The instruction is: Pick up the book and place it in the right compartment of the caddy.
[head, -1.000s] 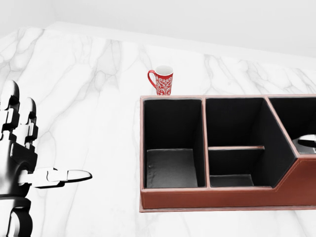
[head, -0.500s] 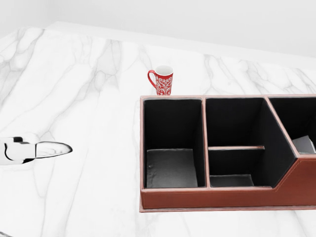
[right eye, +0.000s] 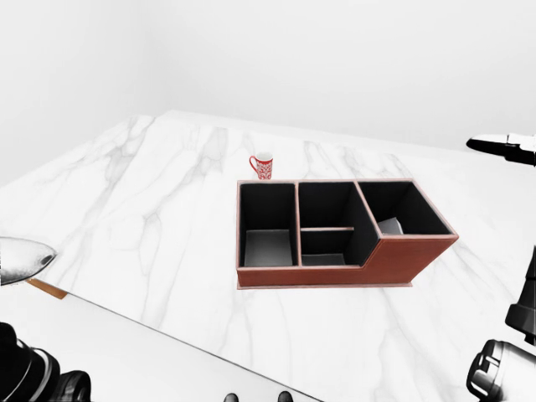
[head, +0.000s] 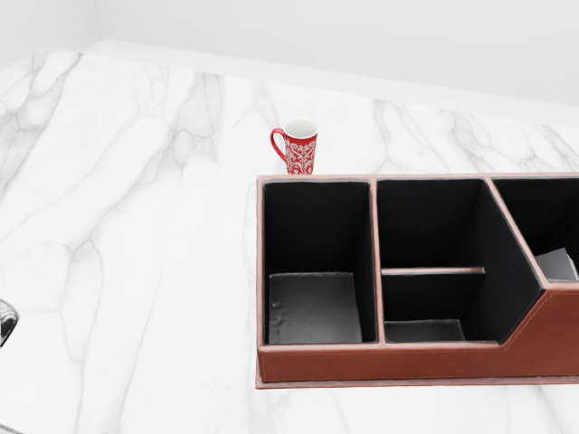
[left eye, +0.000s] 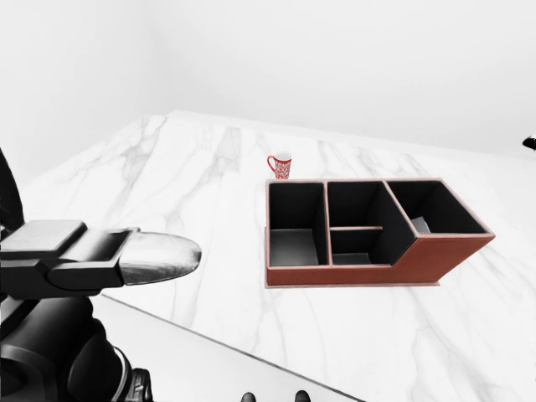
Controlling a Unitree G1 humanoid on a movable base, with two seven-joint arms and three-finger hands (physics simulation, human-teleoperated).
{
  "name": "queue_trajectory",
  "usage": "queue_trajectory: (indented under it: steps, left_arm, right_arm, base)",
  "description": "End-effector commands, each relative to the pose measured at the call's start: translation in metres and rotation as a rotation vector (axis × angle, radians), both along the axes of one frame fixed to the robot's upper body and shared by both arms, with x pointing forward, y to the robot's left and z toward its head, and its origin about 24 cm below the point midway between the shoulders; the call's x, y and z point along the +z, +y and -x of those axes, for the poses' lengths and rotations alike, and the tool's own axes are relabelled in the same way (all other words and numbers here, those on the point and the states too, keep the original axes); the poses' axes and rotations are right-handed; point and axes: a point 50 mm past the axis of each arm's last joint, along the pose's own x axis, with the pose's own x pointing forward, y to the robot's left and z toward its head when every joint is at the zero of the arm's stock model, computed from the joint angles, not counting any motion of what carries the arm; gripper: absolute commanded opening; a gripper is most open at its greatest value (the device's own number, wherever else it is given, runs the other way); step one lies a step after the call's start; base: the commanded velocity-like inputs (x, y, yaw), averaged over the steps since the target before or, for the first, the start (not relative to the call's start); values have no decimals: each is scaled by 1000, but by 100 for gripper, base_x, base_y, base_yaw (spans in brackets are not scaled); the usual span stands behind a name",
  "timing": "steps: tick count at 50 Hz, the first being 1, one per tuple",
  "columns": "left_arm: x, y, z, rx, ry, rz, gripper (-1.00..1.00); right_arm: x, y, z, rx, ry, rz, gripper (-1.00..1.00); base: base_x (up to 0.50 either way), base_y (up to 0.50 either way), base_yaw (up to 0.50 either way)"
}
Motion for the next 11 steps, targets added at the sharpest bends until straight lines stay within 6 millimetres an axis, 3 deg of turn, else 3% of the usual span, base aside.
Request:
queue_trajectory:
  steps: [1, 11]
  left_arm:
    - [27, -5, 30, -142, -159, 18, 100]
    - [42, -8, 36, -256, -90, 20, 100]
  right_arm:
    - [31, -2, 24, -9, -133, 24, 100]
    - [50, 1, 45, 5, -234, 48, 100]
  base:
    - [0, 0, 0]
    - [0, 0, 0]
